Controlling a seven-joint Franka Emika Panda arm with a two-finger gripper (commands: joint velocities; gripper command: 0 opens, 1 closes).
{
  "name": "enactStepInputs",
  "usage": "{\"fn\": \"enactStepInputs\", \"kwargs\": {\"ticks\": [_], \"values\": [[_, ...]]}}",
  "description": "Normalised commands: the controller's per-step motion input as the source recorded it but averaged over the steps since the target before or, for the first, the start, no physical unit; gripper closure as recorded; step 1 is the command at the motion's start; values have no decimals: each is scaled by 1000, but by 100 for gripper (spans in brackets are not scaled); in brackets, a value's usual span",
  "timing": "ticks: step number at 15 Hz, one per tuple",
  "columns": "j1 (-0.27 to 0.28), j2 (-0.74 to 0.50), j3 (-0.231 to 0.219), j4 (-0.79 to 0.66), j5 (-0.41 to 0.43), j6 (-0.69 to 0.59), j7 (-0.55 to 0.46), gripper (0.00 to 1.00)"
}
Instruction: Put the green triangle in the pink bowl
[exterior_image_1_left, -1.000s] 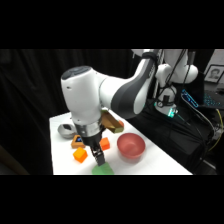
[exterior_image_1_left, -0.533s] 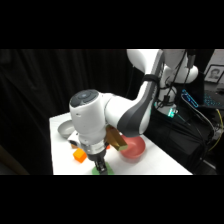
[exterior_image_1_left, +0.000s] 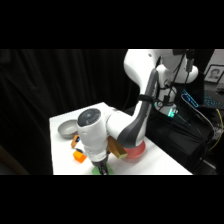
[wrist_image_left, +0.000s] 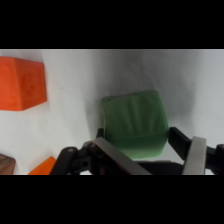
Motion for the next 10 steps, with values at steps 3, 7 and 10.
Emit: {"fn": "enactStepInputs", "kwargs": {"ticks": [3, 7, 10], "values": [[85, 90, -71, 51, 79, 179, 45, 25], [95, -5, -81, -14, 73, 170, 49, 51], [98, -138, -90, -128, 54, 119, 53, 70]]}}
